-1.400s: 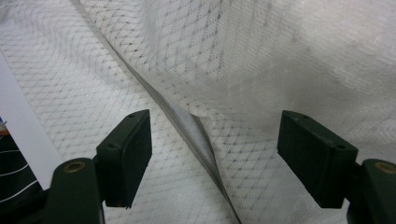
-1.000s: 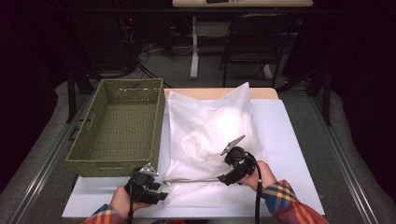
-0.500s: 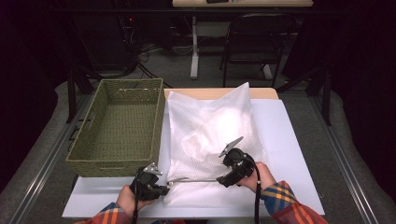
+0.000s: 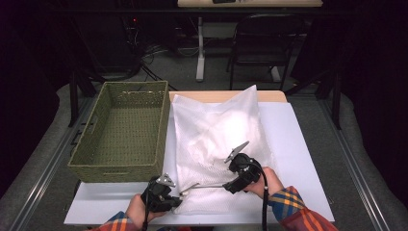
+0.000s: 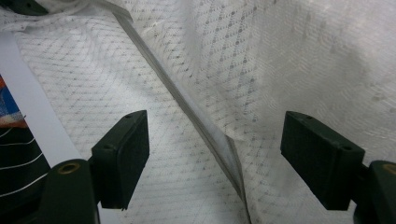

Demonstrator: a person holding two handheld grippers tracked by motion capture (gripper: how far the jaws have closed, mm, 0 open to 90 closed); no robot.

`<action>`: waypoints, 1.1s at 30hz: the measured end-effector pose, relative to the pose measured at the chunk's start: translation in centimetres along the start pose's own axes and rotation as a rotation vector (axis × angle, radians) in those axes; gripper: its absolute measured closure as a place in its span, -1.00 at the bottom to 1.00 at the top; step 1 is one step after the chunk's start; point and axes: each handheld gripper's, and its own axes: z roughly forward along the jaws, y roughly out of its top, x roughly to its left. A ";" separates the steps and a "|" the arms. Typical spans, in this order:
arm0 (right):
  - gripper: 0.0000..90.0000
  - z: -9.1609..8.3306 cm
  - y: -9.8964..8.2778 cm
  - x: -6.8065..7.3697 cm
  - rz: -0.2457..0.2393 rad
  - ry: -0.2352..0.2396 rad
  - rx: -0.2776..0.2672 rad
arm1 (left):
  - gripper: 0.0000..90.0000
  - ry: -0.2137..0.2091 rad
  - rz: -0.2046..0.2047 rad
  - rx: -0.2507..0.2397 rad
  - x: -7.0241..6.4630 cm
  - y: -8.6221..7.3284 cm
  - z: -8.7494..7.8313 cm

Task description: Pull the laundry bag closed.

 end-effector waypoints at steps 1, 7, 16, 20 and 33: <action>-0.47 0.1 0.0 0.0 -0.004 0.001 -0.002 | 0.71 0.000 -0.004 -0.003 0.2 0.0 -0.2; -0.47 0.2 0.0 0.1 -0.003 0.007 0.004 | 0.01 -0.022 -0.024 -0.062 0.5 0.3 -2.0; -0.47 0.3 0.1 0.3 -0.019 0.011 0.004 | -0.15 0.007 -0.068 -0.082 1.6 0.7 -2.8; -0.48 0.3 0.2 0.4 -0.019 0.026 -0.006 | -0.06 0.034 -0.098 -0.092 2.2 1.0 -2.8; -0.41 0.3 0.5 1.3 -0.050 0.061 -0.029 | 0.48 0.091 -0.150 -0.111 3.1 1.0 -1.5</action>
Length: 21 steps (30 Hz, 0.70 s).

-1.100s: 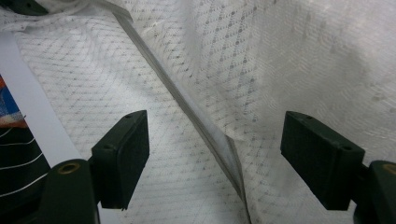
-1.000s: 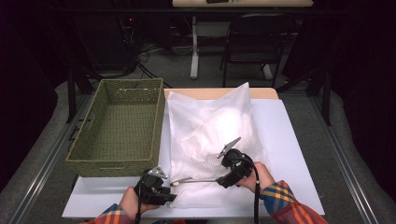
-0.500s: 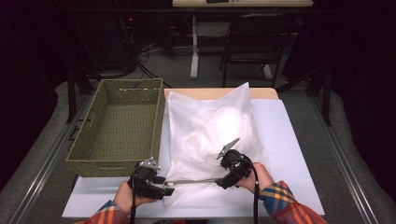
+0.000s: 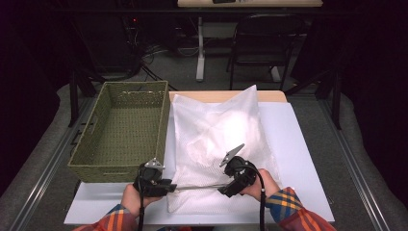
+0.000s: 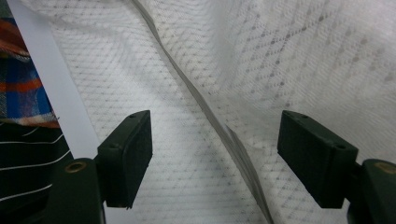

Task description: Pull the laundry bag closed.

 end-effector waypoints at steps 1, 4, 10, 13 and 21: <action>-0.41 0.0 0.0 0.0 0.000 0.000 0.000 | 0.48 0.002 0.005 0.001 0.0 -0.1 0.1; -0.36 0.1 0.1 0.2 -0.017 0.005 -0.002 | 0.53 0.004 0.006 0.000 0.0 0.0 0.2; -0.35 0.2 0.2 0.7 -0.031 0.016 0.002 | 0.54 0.023 0.018 0.006 -0.5 -0.3 0.3; -0.36 0.3 0.2 0.7 -0.032 0.021 0.003 | 0.69 0.027 0.024 0.004 -0.7 -0.4 0.5; -0.37 0.2 0.2 0.7 -0.031 0.022 0.003 | 0.88 -0.003 -0.001 0.013 -0.8 -0.7 1.1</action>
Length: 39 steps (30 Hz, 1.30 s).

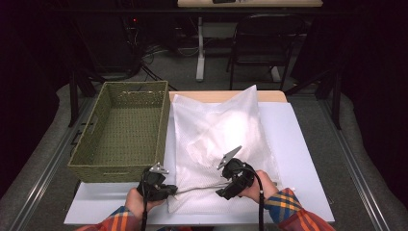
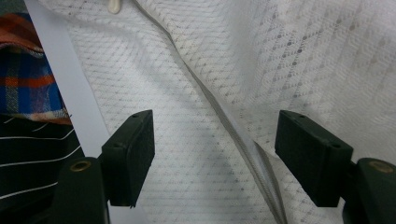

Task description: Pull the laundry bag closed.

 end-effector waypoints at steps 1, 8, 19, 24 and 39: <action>-0.37 0.0 0.0 0.0 0.000 -0.001 0.003 | 0.86 0.001 -0.002 0.002 0.0 0.0 0.0; -0.37 -0.1 0.0 0.1 -0.001 0.000 -0.003 | 0.32 0.079 0.012 0.003 -0.3 0.0 -0.1; -0.36 -0.1 0.4 0.7 -0.015 0.023 -0.031 | 0.80 -0.013 0.000 -0.022 0.0 -0.2 0.0; -0.40 0.1 0.8 1.6 -0.022 0.040 -0.037 | 0.84 -0.050 0.003 -0.080 -0.2 0.1 -0.8; 0.09 2.3 2.6 4.2 -0.044 0.100 -0.066 | 0.84 -0.110 -0.034 -0.165 -0.9 0.9 -1.2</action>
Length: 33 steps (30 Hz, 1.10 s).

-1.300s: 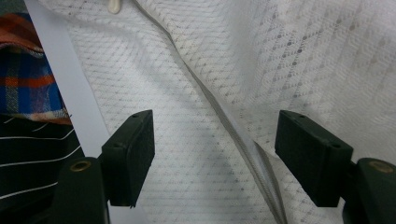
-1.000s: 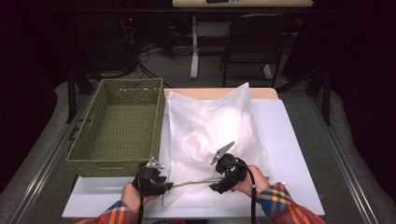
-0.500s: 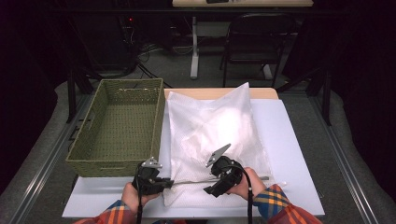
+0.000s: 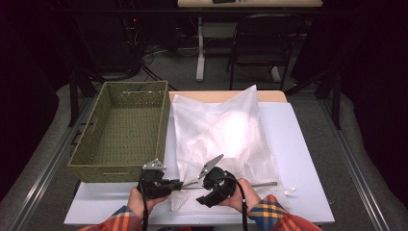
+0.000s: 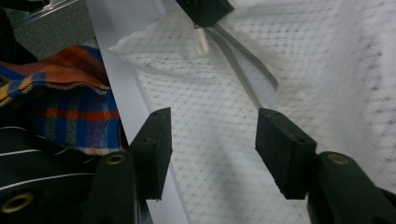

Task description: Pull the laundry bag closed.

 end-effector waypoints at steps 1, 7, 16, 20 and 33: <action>0.09 0.0 0.0 0.0 0.000 0.000 0.000 | 0.84 -0.001 0.002 -0.002 -0.1 0.0 0.1; 0.34 1.1 0.7 -0.1 0.014 0.019 -0.014 | 0.84 -0.011 0.000 -0.016 -0.6 0.3 0.7; 0.44 2.9 1.2 -0.9 0.058 0.031 -0.009 | 0.84 -0.020 -0.005 -0.028 -0.7 0.6 0.9; 0.43 3.5 1.5 -1.0 0.050 0.038 -0.026 | 0.84 -0.024 -0.009 -0.030 -0.7 0.6 0.8; 0.79 4.5 2.2 -1.2 0.042 0.059 -0.049 | 0.82 -0.025 -0.019 -0.036 -0.4 0.6 0.6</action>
